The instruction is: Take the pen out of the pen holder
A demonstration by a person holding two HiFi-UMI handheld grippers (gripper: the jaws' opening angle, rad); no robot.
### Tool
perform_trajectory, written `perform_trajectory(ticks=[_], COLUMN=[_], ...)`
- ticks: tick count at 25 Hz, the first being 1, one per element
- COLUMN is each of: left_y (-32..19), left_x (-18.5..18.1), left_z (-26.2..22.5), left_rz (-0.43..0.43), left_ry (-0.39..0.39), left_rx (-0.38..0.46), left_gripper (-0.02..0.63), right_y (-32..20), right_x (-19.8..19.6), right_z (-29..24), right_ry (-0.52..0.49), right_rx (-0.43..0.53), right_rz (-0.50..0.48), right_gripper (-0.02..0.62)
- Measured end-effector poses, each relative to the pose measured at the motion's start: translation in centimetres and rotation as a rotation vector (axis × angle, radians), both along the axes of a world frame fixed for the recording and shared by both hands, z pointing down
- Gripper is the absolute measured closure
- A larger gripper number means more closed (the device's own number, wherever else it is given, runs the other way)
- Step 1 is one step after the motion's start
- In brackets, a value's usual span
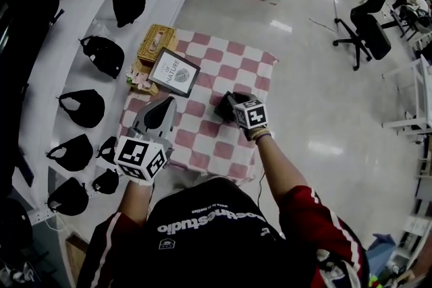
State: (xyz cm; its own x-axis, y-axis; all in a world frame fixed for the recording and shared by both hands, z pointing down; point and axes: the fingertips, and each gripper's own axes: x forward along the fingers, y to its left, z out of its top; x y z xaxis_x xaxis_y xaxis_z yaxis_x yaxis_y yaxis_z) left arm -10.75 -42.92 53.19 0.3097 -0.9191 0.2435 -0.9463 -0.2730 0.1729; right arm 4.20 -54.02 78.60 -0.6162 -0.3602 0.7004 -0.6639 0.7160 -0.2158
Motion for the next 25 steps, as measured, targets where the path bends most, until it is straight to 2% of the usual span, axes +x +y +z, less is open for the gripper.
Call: perform_trajectory(ticks=[13,19,25], left_y=[2.0,3.3,4.5], left_x=[-1.6,-3.6,-4.0], left_z=[-1.3,-3.1,-4.8], left_rz=[-0.03,-0.057,-0.05], left_ry=[-0.016,-0.023,-0.019], left_rx=[0.03,0.064,0.097], left_gripper=[0.6,0.6,0.6], right_y=[0.8,1.7,2.9], right_x=[-0.4,-0.3,0.3], right_z=[-2.1,-4.8,-8.1], right_ry=[0.009,0.008,-0.006], right_rx=[0.065,0.103,0.156], right_rz=[0.001,0.015,0.047], right_gripper=[0.522,0.522,0.522])
